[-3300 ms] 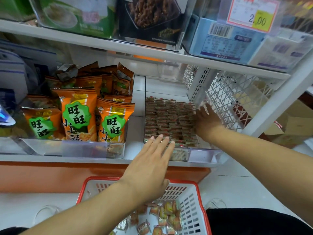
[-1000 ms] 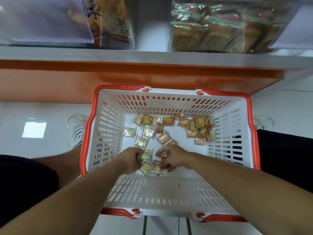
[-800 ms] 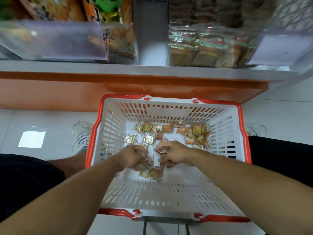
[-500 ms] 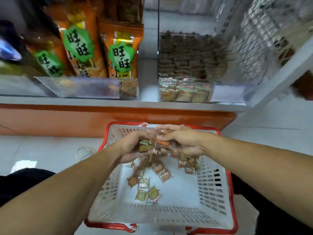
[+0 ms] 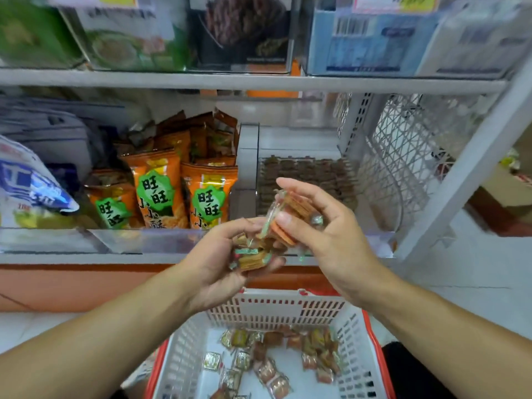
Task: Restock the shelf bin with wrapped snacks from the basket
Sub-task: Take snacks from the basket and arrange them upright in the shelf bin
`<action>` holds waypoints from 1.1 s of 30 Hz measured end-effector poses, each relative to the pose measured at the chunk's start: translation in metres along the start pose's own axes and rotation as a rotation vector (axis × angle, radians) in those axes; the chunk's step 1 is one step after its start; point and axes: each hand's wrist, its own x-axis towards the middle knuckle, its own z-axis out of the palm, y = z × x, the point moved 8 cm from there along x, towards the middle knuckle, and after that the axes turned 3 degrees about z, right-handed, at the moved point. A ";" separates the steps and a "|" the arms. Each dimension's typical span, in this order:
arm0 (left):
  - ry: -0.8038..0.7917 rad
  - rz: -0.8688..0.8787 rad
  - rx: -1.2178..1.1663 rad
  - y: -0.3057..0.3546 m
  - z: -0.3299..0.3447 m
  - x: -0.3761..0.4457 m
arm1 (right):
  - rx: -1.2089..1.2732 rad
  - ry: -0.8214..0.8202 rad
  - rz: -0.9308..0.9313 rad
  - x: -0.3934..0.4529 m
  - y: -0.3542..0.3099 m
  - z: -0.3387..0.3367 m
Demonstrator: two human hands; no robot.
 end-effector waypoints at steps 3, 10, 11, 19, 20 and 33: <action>0.045 0.055 0.049 0.004 0.006 -0.003 | 0.151 0.118 0.038 0.004 0.007 -0.010; -0.007 0.191 0.273 -0.007 0.025 0.001 | 0.334 0.111 0.298 -0.001 0.030 -0.005; -0.014 0.206 0.333 -0.007 0.025 0.001 | 0.324 0.103 0.308 -0.002 0.032 -0.004; 0.037 0.287 0.526 0.001 0.020 -0.007 | 0.055 0.079 0.181 -0.001 0.030 -0.004; 0.037 0.287 0.530 0.002 0.019 -0.007 | 0.009 0.074 0.165 -0.001 0.028 -0.004; 0.130 0.207 0.504 -0.003 0.003 -0.013 | 0.372 0.172 0.371 -0.003 0.044 -0.016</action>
